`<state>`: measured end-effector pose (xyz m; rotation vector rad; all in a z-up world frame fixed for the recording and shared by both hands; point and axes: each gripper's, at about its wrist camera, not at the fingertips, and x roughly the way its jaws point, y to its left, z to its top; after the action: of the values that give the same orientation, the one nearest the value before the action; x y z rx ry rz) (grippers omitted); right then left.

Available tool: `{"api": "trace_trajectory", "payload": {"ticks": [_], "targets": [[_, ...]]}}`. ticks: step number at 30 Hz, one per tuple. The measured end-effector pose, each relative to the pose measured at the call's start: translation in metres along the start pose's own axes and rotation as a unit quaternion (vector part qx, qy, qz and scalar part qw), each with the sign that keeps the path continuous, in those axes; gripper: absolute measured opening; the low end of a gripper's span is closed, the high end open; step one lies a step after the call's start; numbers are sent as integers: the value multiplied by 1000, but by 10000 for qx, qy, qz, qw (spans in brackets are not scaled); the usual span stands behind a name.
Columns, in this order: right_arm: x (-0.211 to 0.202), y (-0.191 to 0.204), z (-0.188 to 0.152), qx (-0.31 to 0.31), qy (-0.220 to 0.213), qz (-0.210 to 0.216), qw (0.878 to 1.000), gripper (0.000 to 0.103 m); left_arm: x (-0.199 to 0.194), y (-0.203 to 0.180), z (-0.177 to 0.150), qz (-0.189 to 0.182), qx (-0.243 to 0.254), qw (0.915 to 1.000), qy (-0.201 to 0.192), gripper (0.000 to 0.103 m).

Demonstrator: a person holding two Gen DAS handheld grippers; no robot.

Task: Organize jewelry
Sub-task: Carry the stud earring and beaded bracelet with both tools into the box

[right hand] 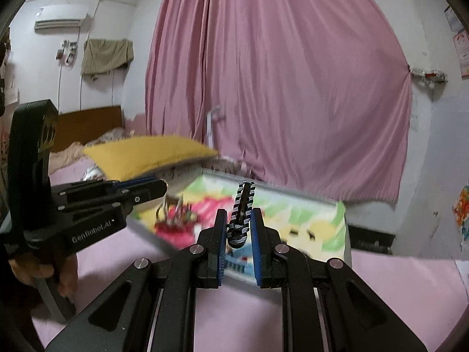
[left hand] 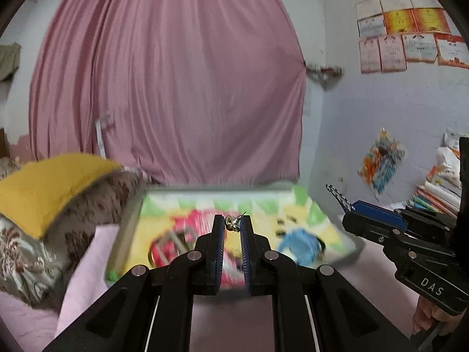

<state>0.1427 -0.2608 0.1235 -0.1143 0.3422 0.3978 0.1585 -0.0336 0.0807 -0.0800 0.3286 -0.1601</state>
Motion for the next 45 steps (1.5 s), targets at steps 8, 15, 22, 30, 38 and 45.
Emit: {"api": "trace_trajectory", "payload": {"ticks": [8,15,22,30,38,45], "targets": [[18,-11,5,50,-335,-257,9991,14,11,-3,14,75,-125,9990,-427,10],[29,-11,6,36,-232,-403,9989,14,26,-8,9,187,42,9989,-423,10],[40,-16,6,121,151,-389,9991,14,40,5,7,177,-223,9996,32,10],[59,-21,-4,235,746,-112,9969,14,55,8,2,85,-291,9981,535,10],[75,-17,-14,180,1277,88,9916,14,70,7,-7,-63,-325,9930,1134,10],[82,-19,-21,265,1560,200,9872,14,83,10,-14,-115,-429,9854,1645,10]]}}
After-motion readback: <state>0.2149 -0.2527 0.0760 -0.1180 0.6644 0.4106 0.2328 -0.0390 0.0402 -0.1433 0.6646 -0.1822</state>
